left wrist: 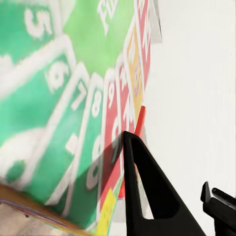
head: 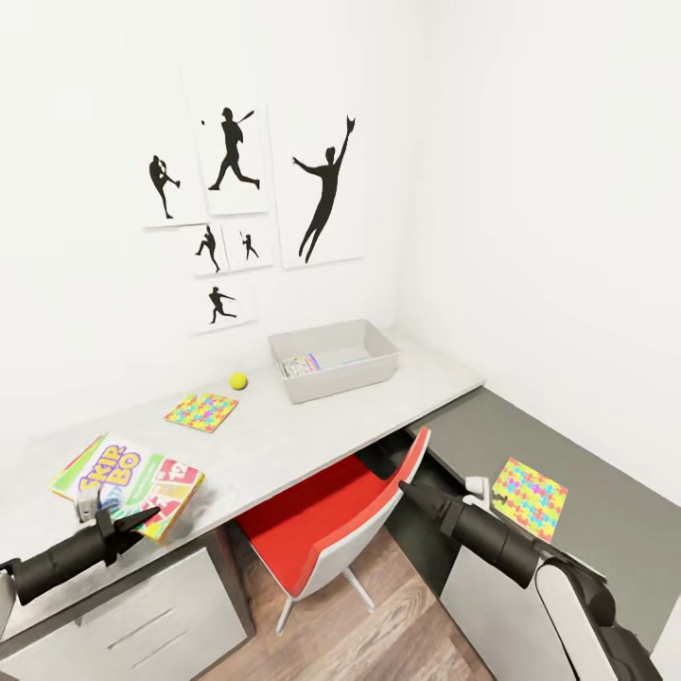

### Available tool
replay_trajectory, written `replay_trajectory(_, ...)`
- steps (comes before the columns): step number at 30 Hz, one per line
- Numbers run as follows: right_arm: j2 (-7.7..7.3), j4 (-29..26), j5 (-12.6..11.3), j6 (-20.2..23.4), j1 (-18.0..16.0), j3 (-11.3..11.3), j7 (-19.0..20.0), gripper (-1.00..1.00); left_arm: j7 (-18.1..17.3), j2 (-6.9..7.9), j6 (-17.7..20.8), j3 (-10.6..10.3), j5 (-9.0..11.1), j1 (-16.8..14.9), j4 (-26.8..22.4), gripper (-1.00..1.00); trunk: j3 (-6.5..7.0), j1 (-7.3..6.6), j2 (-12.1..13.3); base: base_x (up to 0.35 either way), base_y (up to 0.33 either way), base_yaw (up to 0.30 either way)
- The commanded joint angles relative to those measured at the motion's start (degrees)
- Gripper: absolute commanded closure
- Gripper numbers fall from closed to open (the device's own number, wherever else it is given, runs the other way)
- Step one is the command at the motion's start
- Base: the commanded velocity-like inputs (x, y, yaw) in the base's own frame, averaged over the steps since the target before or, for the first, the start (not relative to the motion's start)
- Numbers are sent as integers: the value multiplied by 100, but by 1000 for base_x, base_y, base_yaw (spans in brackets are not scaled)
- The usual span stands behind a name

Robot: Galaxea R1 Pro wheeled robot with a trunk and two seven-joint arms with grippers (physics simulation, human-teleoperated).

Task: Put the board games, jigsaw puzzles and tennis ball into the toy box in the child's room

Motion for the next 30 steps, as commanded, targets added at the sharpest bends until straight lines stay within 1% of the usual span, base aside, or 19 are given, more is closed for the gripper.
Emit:
replay_trajectory(1,-1,-10,-19,32,-3,-11,-2,-100,-169,31,105,0,-15,-3,-85,100,11,-22,36,0,0,0)
replay_trajectory(2,-14,-14,-9,26,-3,-19,-10,-100,-307,58,176,-10,-17,-4,-204,100,29,-43,76,0,0,0)
replay_trajectory(3,-19,-15,-6,26,-3,-21,-17,-100,-368,76,208,-23,-18,-4,-270,100,47,-65,116,0,0,0)
replay_trajectory(4,-32,-16,-1,25,-2,-25,-47,-100,-467,118,265,-74,-17,-3,-409,100,65,-87,156,0,0,0)
replay_trajectory(6,-54,-15,3,27,-2,-24,-130,-100,-591,194,333,-265,-23,-3,-612,100,101,-131,237,0,0,0)
replay_trajectory(8,-66,-7,-15,14,-2,-25,-162,-100,-643,312,361,-412,-27,-4,-698,100,137,-175,317,0,0,0)
replay_trajectory(10,-69,-8,-31,-18,13,-42,-151,-100,-661,393,371,-466,-28,-3,-727,100,172,-219,397,0,0,0)
replay_trajectory(12,-45,-3,-27,-40,25,-128,-144,-100,-672,448,377,-500,-28,-3,-745,100,208,-263,477,0,0,0)
replay_trajectory(14,-20,-1,-22,-44,30,-227,-157,-100,-676,467,375,-517,-34,-3,-752,100,244,-307,557,0,0,0)
replay_trajectory(18,-18,1,-26,-40,32,-289,-185,-100,-678,483,374,-528,-36,-3,-756,100,316,-395,718,0,0,0)
replay_trajectory(23,-17,14,-41,-46,33,-305,-191,-100,-679,488,372,-531,-39,-2,-757,100,406,-505,918,0,0,0)
replay_trajectory(27,4,17,-6,-56,39,-290,-186,-100,-668,489,366,-532,-45,-2,-757,100,478,-593,1079,0,0,0)
replay_trajectory(30,6,17,4,-145,41,-282,-181,-100,-659,489,355,-532,-46,-2,-757,100,531,-658,1199,0,0,0)
